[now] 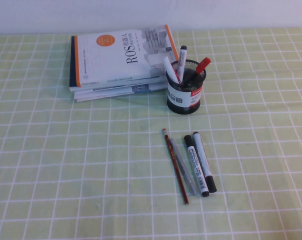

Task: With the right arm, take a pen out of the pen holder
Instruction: 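Take a marker out of the pen holder and lay it on the table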

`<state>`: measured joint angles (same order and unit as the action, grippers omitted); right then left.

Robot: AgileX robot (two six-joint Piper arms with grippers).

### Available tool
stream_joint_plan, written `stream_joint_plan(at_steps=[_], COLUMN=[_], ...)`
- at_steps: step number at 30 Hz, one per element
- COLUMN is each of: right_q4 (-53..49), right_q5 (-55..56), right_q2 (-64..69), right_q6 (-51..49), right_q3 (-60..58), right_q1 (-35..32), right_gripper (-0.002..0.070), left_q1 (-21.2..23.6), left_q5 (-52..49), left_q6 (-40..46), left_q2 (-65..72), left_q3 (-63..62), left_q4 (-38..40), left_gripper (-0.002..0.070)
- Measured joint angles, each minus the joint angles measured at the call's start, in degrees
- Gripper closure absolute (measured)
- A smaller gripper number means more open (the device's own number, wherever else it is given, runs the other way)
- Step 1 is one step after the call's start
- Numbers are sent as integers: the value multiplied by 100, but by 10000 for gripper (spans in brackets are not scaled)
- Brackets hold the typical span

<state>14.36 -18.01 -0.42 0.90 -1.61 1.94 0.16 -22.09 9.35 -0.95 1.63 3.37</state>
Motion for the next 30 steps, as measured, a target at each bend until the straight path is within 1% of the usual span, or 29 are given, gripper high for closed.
stream_joint_plan(at_steps=[5,7,12,15,19,24,30], right_q4=[1675,2154,2784,2962,2957,2773,2723], right_q5=[840,1027,1306,1223,662,-289,-792], right_q2=[0,0,0,0,210,1402,3188], right_q6=[0,0,0,0,25,516,1522], right_q3=[0,0,0,14,443,1382,2208], right_q1=[0,0,0,0,0,0,0], right_gripper=[689,689,689,689,689,689,689], left_q1=[0,0,0,0,0,0,0], left_q5=[0,0,0,0,0,0,0], left_q6=[0,0,0,0,0,0,0], left_q2=[0,0,0,0,0,0,0], left_q3=[0,0,0,0,0,0,0], left_q4=[0,0,0,0,0,0,0], left_gripper=[680,680,680,680,680,680,680])
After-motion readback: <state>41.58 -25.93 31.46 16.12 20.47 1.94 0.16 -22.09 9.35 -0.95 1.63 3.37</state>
